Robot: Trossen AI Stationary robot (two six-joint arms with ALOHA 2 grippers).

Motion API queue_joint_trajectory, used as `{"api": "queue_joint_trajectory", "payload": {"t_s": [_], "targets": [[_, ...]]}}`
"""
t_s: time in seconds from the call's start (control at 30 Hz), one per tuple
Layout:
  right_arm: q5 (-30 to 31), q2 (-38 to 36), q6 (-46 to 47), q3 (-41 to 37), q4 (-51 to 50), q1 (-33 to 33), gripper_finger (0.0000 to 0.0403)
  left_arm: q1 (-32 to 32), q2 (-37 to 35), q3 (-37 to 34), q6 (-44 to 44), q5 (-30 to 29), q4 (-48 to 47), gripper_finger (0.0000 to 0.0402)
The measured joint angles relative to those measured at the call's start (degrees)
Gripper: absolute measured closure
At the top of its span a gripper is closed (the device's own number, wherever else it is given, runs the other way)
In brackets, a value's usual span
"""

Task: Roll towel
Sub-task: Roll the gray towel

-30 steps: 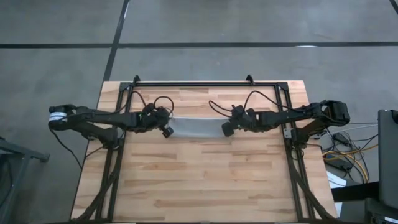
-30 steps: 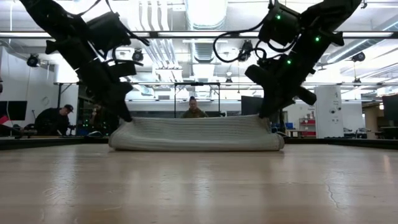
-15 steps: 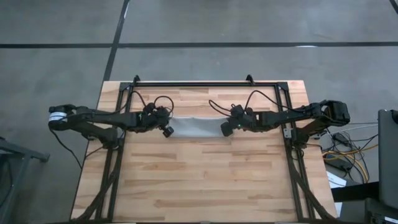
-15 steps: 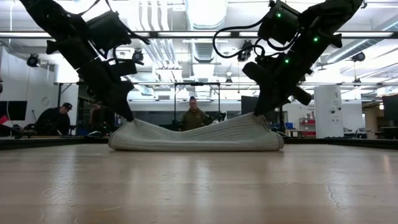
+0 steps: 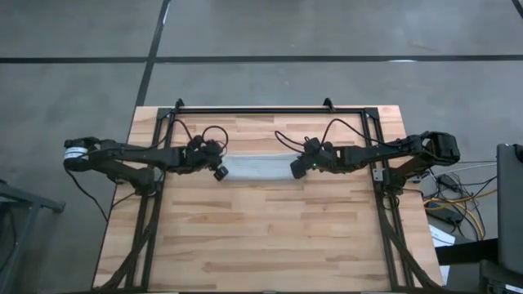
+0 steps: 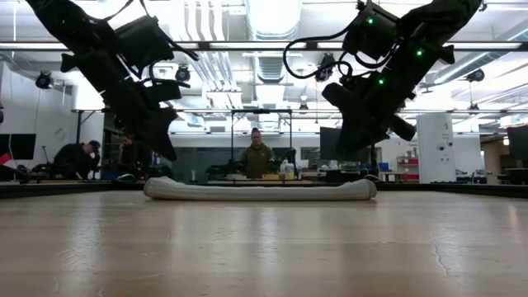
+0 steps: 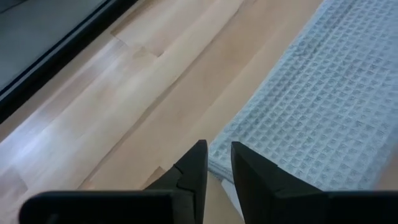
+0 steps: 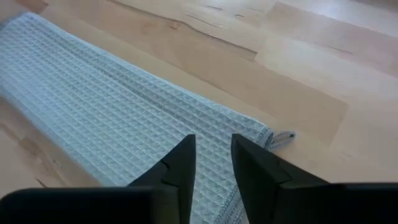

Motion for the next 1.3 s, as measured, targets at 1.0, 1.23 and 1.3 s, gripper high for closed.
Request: {"api": "queue_joint_trajectory", "payload": {"t_s": [1.0,1.23,1.3], "targets": [[4.24,-1.74,-11.38,1.30,-3.34,-0.31,0.0317,-6.36,0.00,5.41,31.17,5.97,0.05,0.0323],[4.25,-8.42,-11.92,2.90,-4.30,0.83,0.0326,-6.36,-0.62,12.37,30.96,2.47,-0.75,0.0323],[4.36,-11.39,-12.98,3.33,-4.74,1.33,0.0326,-6.36,-1.13,14.89,31.34,1.40,-2.26,0.0323]]}}
